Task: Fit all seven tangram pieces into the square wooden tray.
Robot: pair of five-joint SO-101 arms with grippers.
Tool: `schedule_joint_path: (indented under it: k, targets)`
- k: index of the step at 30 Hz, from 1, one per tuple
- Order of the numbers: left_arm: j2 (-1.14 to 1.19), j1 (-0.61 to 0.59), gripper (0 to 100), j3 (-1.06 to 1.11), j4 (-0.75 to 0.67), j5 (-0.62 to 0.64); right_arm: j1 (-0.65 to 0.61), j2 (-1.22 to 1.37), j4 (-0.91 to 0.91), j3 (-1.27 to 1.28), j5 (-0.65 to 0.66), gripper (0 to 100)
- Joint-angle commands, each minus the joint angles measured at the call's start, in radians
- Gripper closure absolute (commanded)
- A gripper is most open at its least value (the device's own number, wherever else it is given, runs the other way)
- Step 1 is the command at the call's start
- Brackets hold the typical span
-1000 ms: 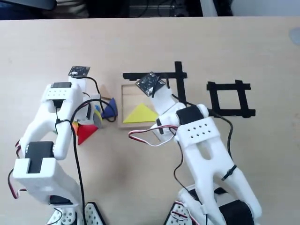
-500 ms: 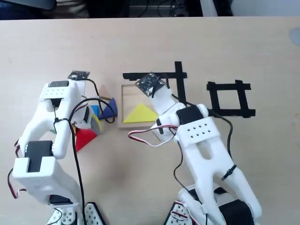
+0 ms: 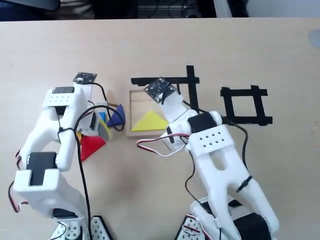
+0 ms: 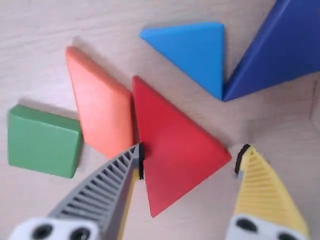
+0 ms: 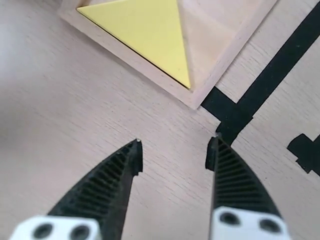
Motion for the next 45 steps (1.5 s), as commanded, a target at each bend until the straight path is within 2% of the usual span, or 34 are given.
schedule_joint_path:
  k: [1,9,14,21,27,34,39,42,45]
  targets:
    - [0.048,0.012,69,-0.041,-0.008,-0.006,-0.012,0.002,-0.012,-0.038,0.009,77.3]
    - [0.123,-0.027,69,-0.15,0.081,-0.014,-0.025,0.004,-0.014,-0.038,0.009,77.3]
    - [0.115,-0.01,69,-0.143,0.083,-0.015,-0.077,0.001,-0.014,-0.016,0.009,77.3]
    - [0.124,0.004,69,-0.124,0.074,-0.043,-0.078,0.001,-0.014,-0.016,0.009,77.3]
    - [0.126,0.01,79,-0.119,0.046,-0.049,-0.078,0.001,-0.014,-0.016,0.009,77.3]
    - [0.126,0.01,80,-0.117,0.038,-0.051,-0.077,0.002,-0.014,-0.016,0.009,77.3]
    - [0.118,0.012,80,-0.124,0.046,-0.101,-0.077,0.002,-0.014,-0.016,0.009,77.3]
    - [0.1,0.008,78,-0.14,0.061,-0.104,-0.077,0.002,-0.014,-0.016,0.009,77.3]
    - [0.054,0.002,68,-0.166,0.143,-0.144,-0.077,0.002,-0.014,-0.016,0.009,77.3]
